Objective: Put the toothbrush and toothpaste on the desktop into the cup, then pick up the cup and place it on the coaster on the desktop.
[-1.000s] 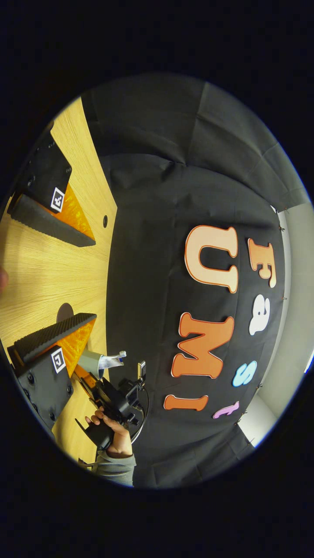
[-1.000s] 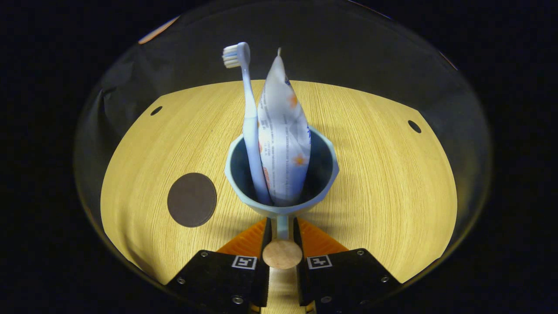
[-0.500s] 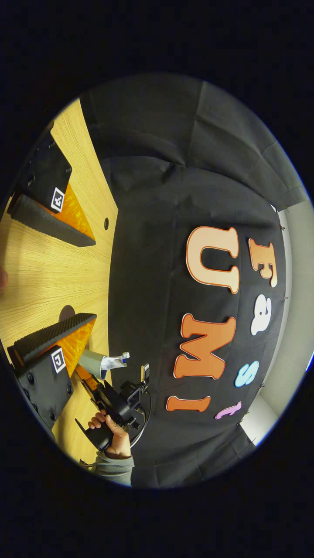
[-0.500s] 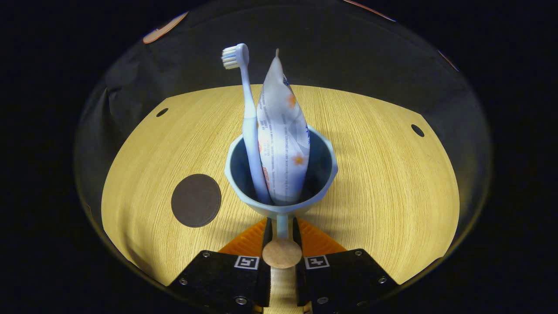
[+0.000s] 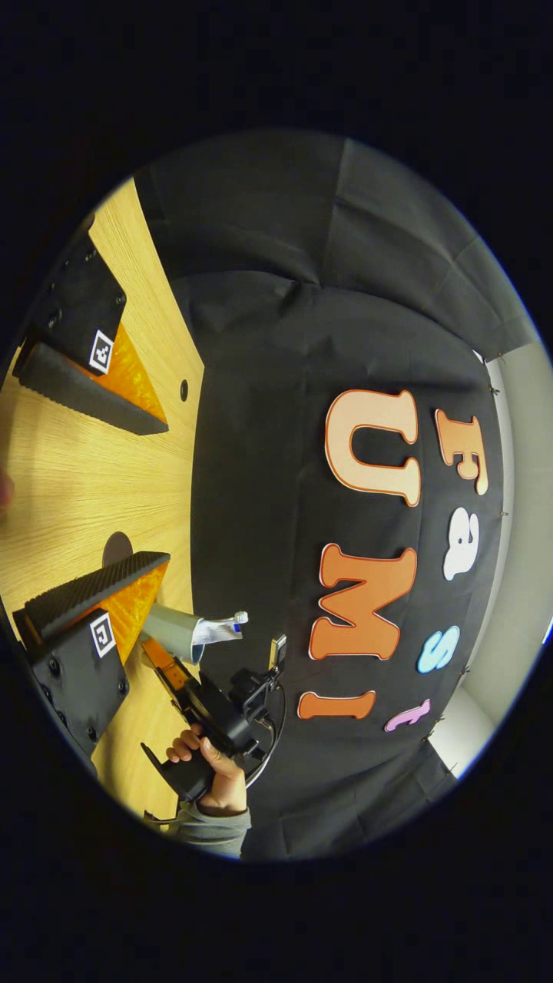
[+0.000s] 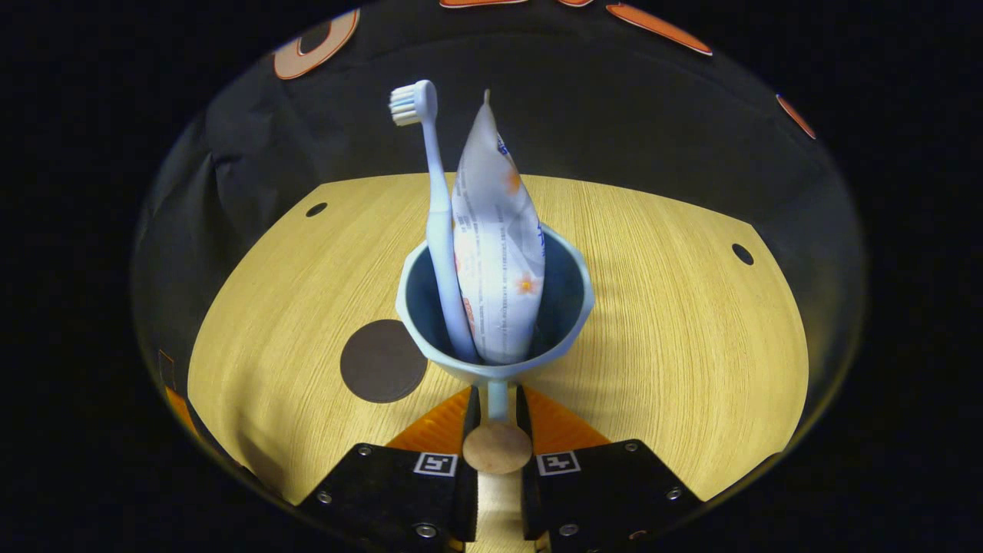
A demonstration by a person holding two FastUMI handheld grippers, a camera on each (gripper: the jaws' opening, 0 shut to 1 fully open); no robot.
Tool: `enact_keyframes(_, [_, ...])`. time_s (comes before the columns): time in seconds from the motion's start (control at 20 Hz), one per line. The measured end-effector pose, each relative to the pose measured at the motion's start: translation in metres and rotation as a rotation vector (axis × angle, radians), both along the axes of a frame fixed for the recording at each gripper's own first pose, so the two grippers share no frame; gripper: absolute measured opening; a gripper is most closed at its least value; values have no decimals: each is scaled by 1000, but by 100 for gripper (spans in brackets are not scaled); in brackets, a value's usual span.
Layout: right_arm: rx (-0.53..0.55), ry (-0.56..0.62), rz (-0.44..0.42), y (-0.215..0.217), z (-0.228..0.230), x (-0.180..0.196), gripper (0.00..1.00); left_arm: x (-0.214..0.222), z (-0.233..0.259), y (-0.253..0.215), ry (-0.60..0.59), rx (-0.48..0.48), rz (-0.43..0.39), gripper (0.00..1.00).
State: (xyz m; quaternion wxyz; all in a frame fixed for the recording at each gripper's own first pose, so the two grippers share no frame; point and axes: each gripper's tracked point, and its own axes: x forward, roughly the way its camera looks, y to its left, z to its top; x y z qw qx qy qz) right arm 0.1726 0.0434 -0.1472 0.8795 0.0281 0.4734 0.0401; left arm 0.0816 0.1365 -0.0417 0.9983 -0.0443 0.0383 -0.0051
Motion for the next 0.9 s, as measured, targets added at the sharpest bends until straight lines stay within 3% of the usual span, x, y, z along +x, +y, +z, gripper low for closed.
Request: enact_keyframes(0.9, [-9, -43, 151, -3, -2, 10, 23, -6, -6, 6, 9, 3, 23, 96])
